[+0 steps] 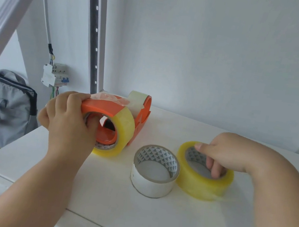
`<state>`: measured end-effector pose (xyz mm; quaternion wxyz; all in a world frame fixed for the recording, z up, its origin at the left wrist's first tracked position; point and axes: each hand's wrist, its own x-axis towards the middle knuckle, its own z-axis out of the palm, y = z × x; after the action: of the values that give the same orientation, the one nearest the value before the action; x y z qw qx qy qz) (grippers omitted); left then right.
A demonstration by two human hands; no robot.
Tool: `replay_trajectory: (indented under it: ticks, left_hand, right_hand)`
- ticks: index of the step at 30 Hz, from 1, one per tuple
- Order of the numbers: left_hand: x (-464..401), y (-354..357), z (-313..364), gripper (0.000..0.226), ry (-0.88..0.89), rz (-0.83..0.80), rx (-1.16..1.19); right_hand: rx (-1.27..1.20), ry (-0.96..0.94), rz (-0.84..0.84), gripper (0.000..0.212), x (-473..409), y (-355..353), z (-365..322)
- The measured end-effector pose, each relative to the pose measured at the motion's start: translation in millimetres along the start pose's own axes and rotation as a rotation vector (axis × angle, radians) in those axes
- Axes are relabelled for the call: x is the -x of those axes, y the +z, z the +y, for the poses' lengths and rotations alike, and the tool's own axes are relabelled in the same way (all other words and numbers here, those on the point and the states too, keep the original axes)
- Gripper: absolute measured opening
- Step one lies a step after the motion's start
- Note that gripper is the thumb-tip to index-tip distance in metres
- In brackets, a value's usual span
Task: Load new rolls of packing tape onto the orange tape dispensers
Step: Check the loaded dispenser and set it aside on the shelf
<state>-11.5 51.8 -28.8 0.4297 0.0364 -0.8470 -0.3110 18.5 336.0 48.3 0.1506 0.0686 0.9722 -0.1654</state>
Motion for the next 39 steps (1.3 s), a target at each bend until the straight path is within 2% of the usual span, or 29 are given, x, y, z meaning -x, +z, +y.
replay_trajectory:
  ticks: [2,4,6,10,15,18,20,25,28,33,36,39]
  left_hand:
    - [0.2,0.1,0.8,0.038,0.003,0.000,-0.004]
    - [0.6,0.5,1.4,0.038,-0.002,-0.005,-0.004]
    - [0.6,1.0,1.9,0.038,0.010,-0.003,0.000]
    - [-0.5,2.0,0.3,0.038,0.029,0.006,0.003]
    - [-2.1,5.1,0.7,0.038,0.015,-0.004,-0.024]
    - [-4.2,5.5,-0.1,0.038,-0.029,0.000,-0.041]
    - [-5.2,5.8,-1.2,0.039,-0.038,0.005,-0.043]
    - [-8.3,8.3,-0.5,0.038,-0.026,-0.009,-0.051]
    - [-10.2,7.3,3.1,0.038,-0.026,-0.026,-0.053]
    - [-14.0,5.9,13.6,0.036,0.021,-0.067,-0.066]
    - [-23.0,7.7,18.6,0.035,0.055,-0.098,-0.081]
    - [-38.0,12.0,22.6,0.037,0.072,-0.140,-0.052]
  right_hand:
    - [0.000,0.033,-0.115,0.050,7.4,-3.8,-0.8]
    - [0.008,0.021,-0.148,0.048,12.4,-9.7,-3.1]
    - [0.032,-0.049,-0.056,0.042,10.9,-17.4,-9.5]
    - [-0.006,-0.335,0.242,0.028,-14.9,-23.7,-42.7]
    - [0.056,-0.625,0.286,0.061,-52.1,-9.8,-98.3]
    - [0.085,-0.583,0.290,0.056,-82.4,-5.0,-121.9]
    - [0.066,-0.548,0.211,0.053,-98.0,-5.1,-130.8]
    - [0.256,-0.613,0.027,0.041,-105.7,-4.6,-140.0]
    - [0.379,-0.549,-0.005,0.061,-101.8,-11.1,-138.7]
    - [0.774,-0.451,0.041,0.079,-87.9,-23.0,-124.4]
    - [0.809,-0.449,0.116,0.057,-85.0,-21.0,-107.2]
    - [0.719,-0.400,0.083,0.053,-77.4,-26.1,-90.9]
